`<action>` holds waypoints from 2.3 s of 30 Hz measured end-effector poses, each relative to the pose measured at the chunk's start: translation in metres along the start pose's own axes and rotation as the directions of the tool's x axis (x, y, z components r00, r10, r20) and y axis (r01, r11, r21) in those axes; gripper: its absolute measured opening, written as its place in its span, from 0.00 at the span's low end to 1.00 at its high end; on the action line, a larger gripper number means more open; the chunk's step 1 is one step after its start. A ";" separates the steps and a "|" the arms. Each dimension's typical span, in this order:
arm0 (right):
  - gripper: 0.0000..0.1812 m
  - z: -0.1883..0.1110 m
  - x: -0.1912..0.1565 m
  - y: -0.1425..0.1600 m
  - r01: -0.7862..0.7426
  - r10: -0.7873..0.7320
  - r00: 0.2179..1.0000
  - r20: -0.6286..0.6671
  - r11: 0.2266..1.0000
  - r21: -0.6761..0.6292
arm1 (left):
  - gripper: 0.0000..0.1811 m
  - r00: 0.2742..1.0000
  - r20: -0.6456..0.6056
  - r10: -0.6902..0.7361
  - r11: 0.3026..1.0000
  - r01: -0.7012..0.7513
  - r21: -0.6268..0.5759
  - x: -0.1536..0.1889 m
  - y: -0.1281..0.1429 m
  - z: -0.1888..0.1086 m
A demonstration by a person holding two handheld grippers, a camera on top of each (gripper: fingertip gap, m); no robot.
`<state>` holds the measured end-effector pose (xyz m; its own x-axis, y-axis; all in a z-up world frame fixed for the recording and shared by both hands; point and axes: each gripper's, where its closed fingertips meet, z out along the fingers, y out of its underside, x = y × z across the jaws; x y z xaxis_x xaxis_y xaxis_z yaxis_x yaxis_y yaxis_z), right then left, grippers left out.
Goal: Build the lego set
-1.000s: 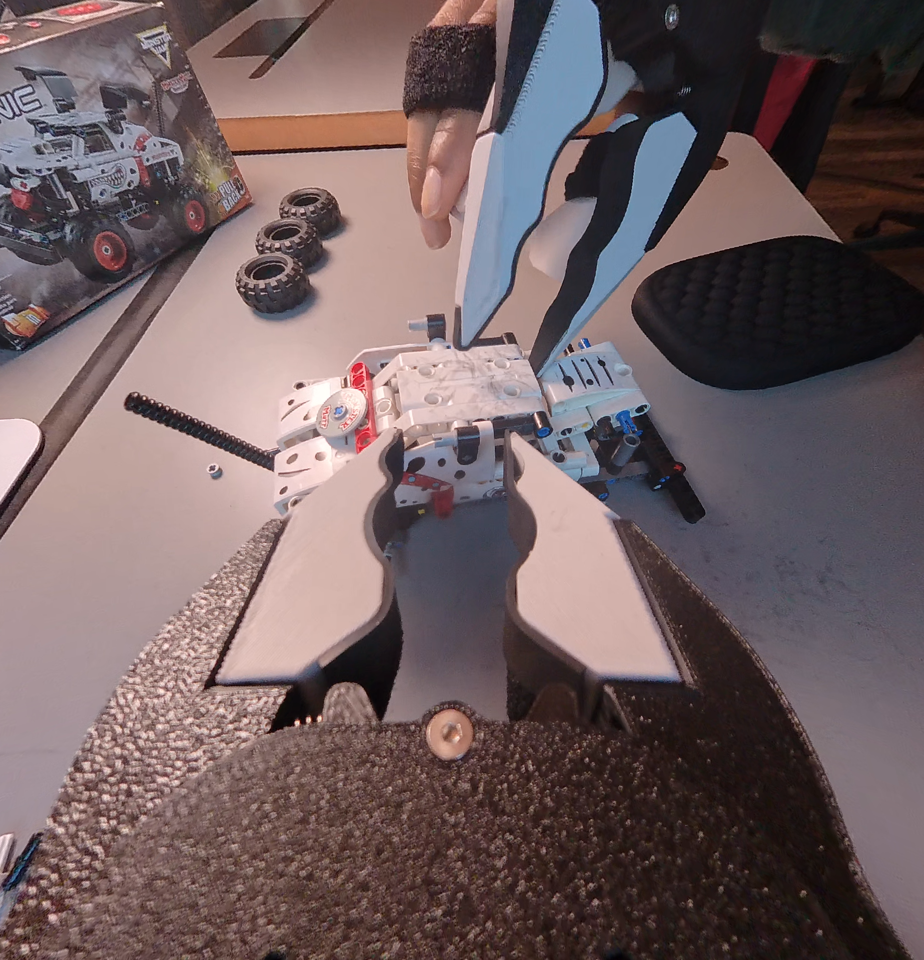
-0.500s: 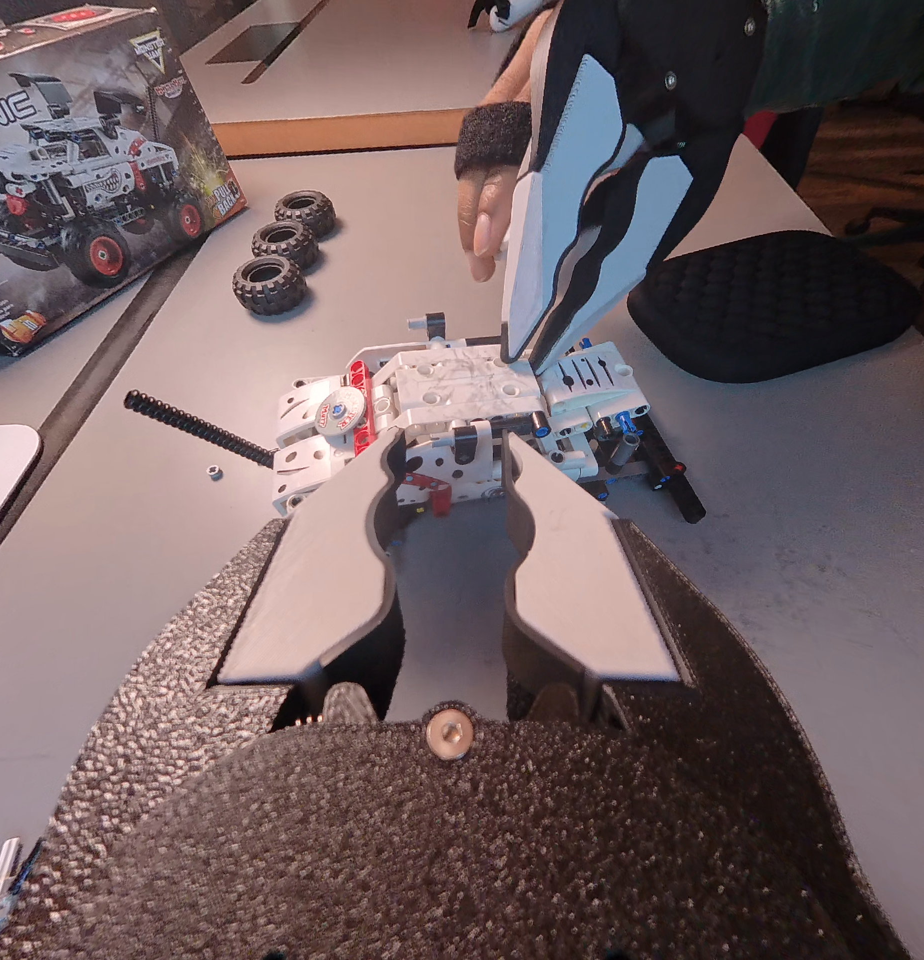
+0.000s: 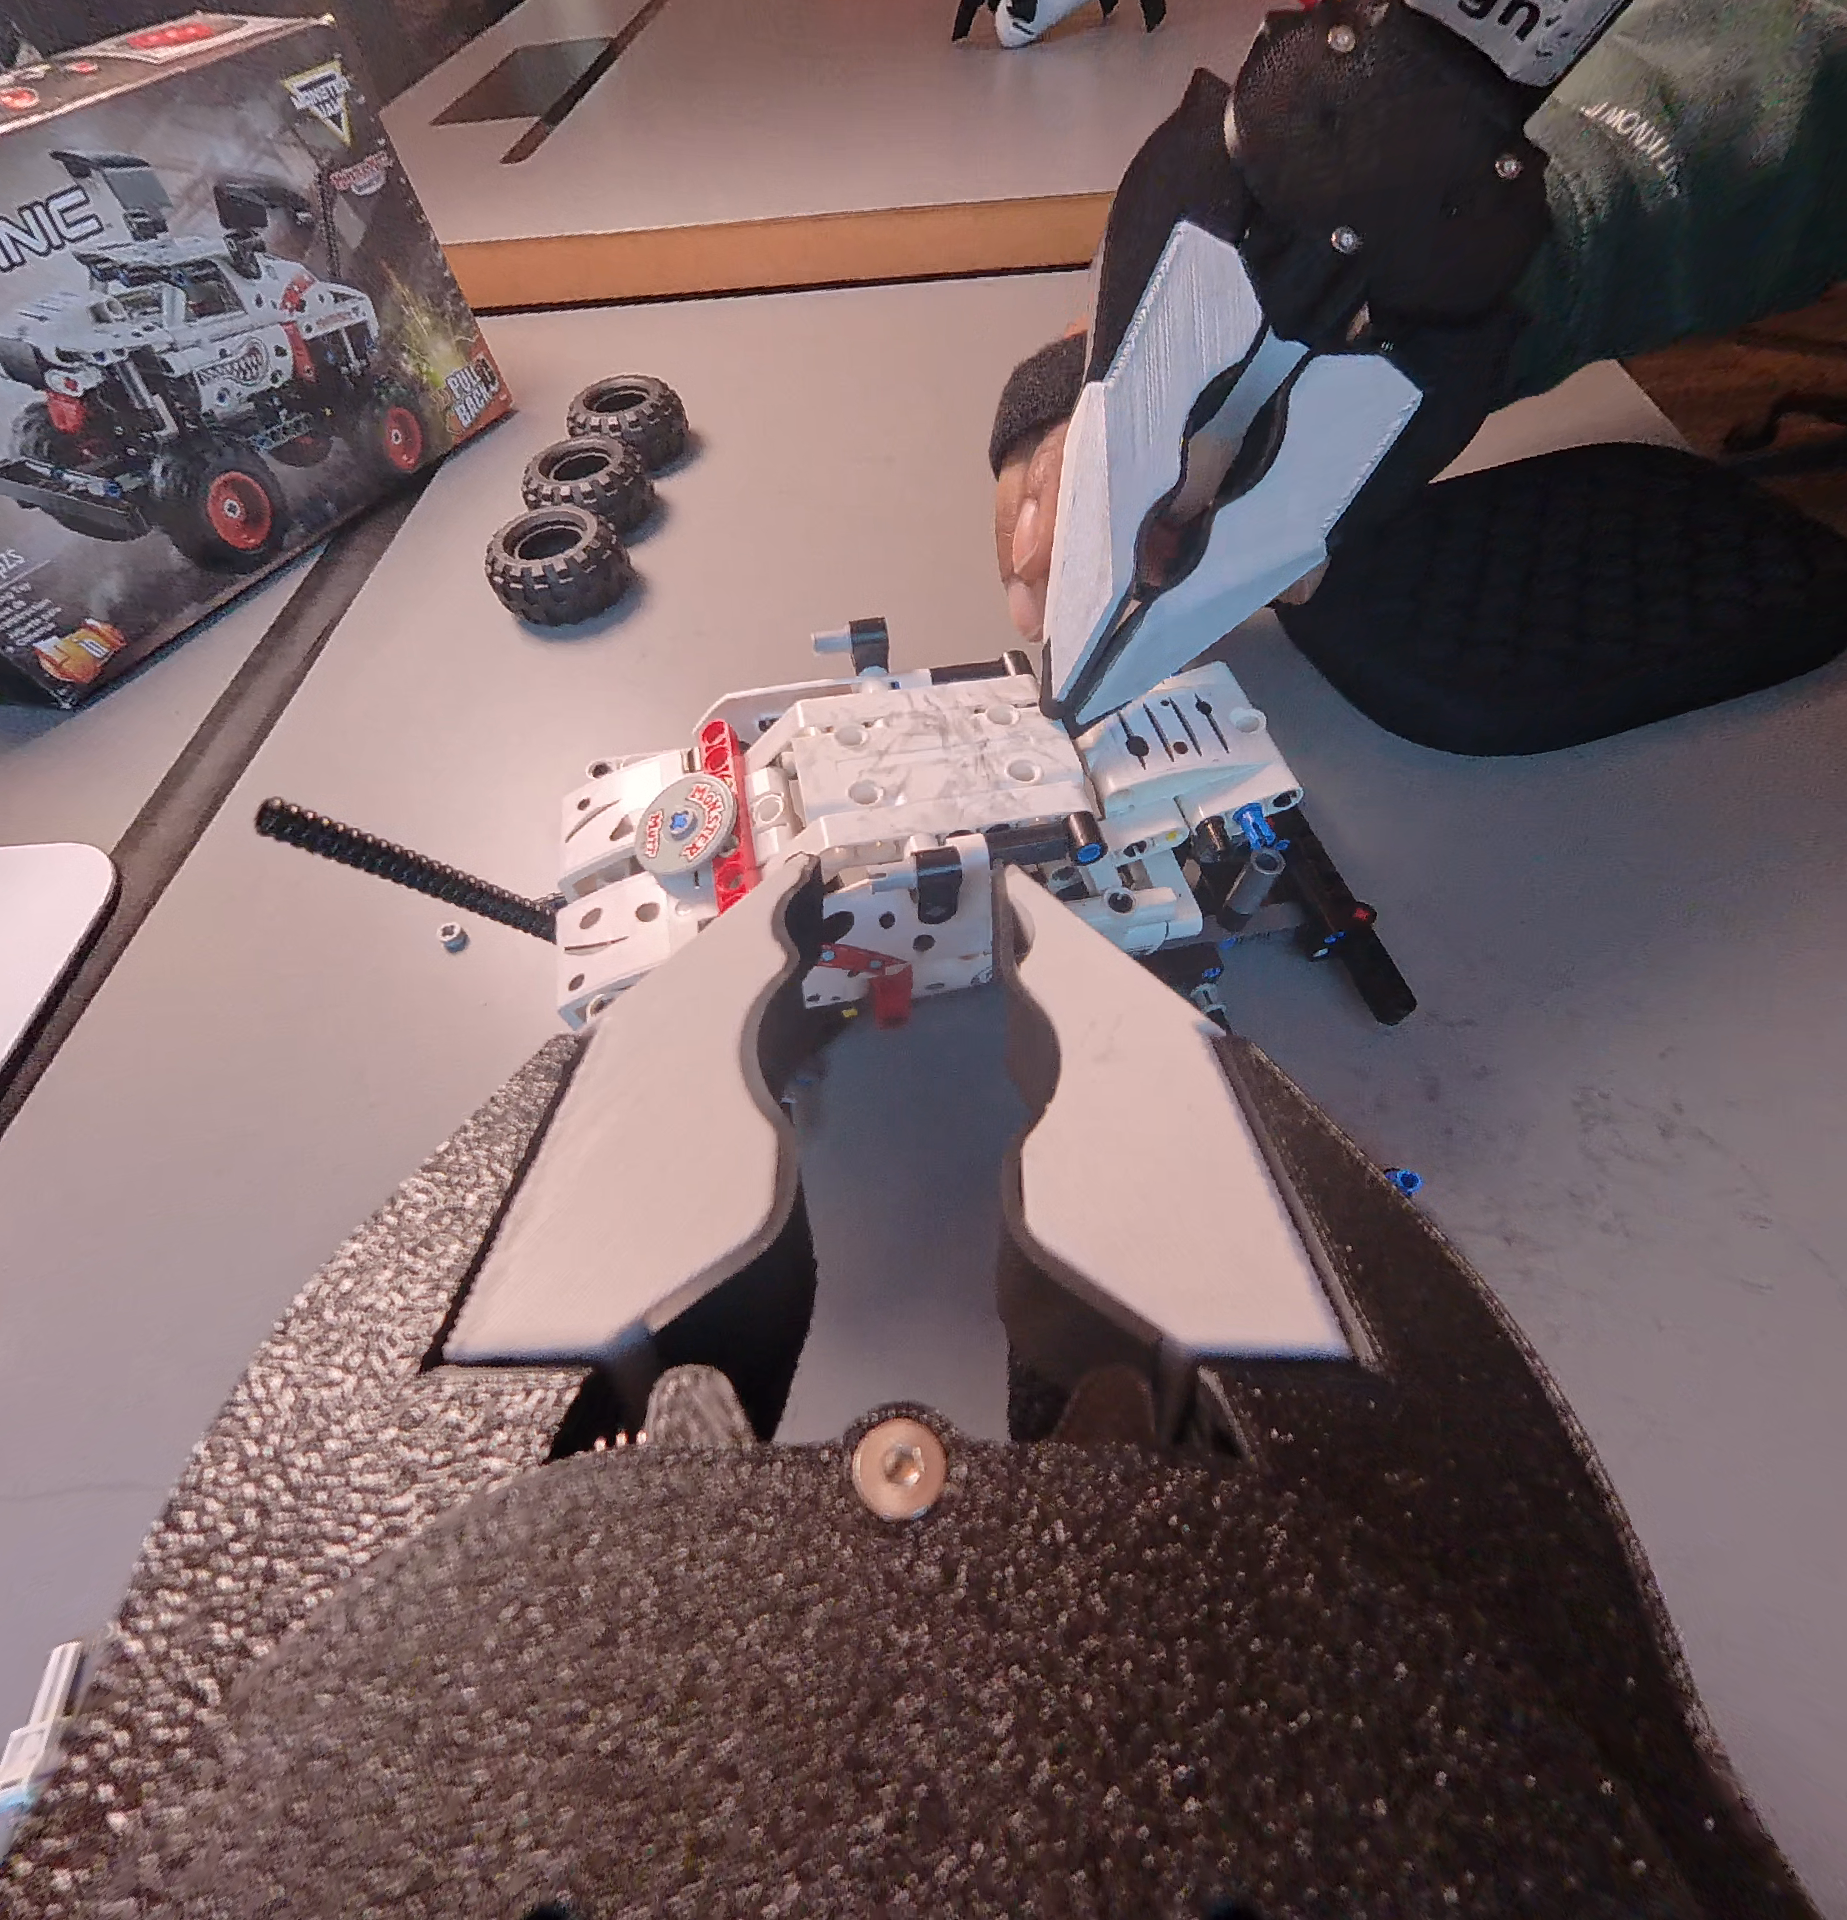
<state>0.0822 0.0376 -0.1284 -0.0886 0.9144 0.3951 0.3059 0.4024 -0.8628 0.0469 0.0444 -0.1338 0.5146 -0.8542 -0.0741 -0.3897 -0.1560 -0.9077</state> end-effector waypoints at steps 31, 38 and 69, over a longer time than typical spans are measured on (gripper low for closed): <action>0.11 -0.012 -0.102 -0.025 -0.147 0.144 0.989 -0.030 0.973 -0.180 | 0.04 0.973 0.125 -0.195 0.901 0.229 -0.370 0.065 0.091 -0.023; 0.15 -0.026 -0.084 -0.068 -0.043 0.060 0.975 -0.214 0.996 0.084 | 0.04 0.675 -0.465 -0.573 0.737 0.673 0.067 0.105 -0.029 -0.052; 0.05 -0.054 -0.068 -0.128 -0.728 0.646 0.672 0.363 0.483 0.487 | 0.14 0.630 -0.648 -0.428 0.663 0.706 0.249 0.139 -0.081 -0.057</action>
<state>0.1001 -0.0787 -0.0283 -0.2056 0.8903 -0.4064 -0.2491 -0.4492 -0.8580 0.1067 -0.0900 -0.0474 -0.0038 -0.7932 0.6090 0.2946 -0.5829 -0.7573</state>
